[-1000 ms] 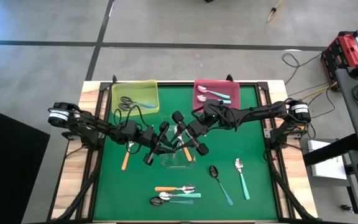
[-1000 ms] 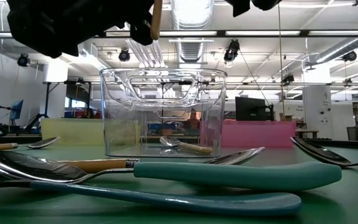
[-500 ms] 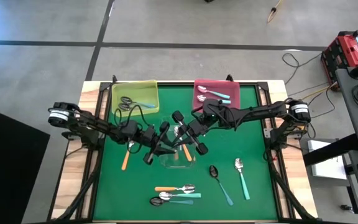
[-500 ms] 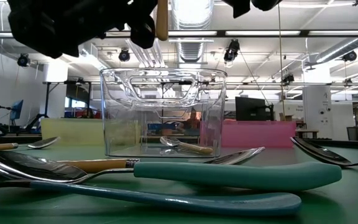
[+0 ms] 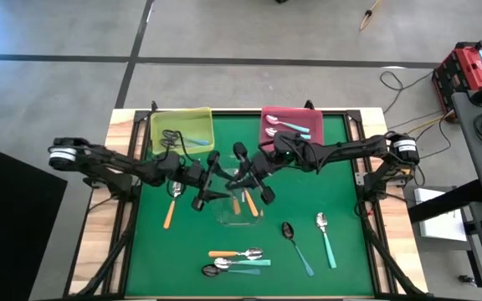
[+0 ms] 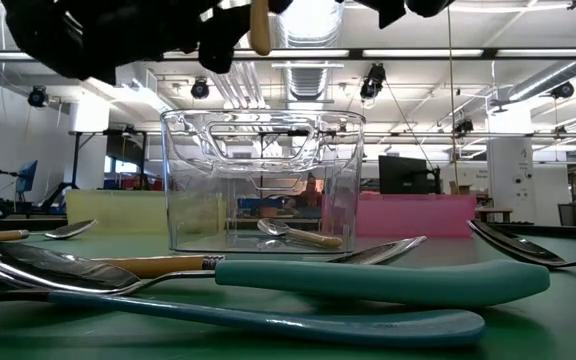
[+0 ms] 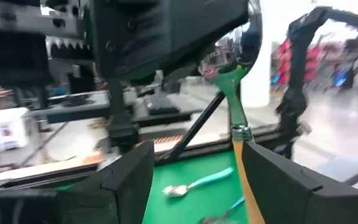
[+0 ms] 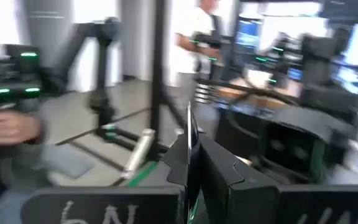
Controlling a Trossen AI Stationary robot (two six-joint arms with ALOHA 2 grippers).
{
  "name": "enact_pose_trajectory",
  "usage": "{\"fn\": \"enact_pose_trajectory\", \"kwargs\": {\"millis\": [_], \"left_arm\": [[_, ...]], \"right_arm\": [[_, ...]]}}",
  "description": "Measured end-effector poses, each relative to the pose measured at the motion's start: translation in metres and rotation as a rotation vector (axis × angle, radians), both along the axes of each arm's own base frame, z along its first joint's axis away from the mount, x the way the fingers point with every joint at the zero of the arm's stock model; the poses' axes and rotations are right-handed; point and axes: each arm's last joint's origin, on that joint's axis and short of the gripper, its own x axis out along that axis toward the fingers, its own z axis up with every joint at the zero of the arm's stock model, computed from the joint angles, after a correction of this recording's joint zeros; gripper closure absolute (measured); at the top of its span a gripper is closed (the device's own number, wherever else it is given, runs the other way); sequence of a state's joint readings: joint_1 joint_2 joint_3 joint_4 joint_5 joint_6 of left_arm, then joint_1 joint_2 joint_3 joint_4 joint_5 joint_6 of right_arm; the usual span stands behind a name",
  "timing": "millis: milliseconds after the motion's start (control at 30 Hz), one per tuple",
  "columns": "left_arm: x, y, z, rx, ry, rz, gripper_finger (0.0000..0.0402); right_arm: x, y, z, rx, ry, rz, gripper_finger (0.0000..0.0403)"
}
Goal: Sort silverware by color (type)
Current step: Put the right yellow spoon into the transparent bin
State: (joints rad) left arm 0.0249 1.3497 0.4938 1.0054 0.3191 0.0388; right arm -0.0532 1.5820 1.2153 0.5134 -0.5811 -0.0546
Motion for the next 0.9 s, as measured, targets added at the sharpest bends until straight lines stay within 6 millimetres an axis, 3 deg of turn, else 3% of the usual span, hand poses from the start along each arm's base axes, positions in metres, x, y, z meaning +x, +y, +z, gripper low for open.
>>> {"fn": "enact_pose_trajectory", "kwargs": {"millis": [233, 533, 900], "left_arm": [[-0.031, 0.019, 0.021, 0.181, 0.077, 0.232, 0.0181], [-0.074, 0.026, 0.052, 0.366, 0.039, 0.622, 0.0192], [-0.100, 0.029, 0.051, 0.353, 0.021, 0.818, 0.0192]], "right_arm": [[0.006, -0.007, 0.004, 0.010, 0.162, -0.254, 0.0390], [0.007, -0.016, 0.007, 0.114, 0.323, -0.575, 0.0390], [0.023, -0.020, -0.015, 0.349, 0.411, -0.722, 0.0390]]}}
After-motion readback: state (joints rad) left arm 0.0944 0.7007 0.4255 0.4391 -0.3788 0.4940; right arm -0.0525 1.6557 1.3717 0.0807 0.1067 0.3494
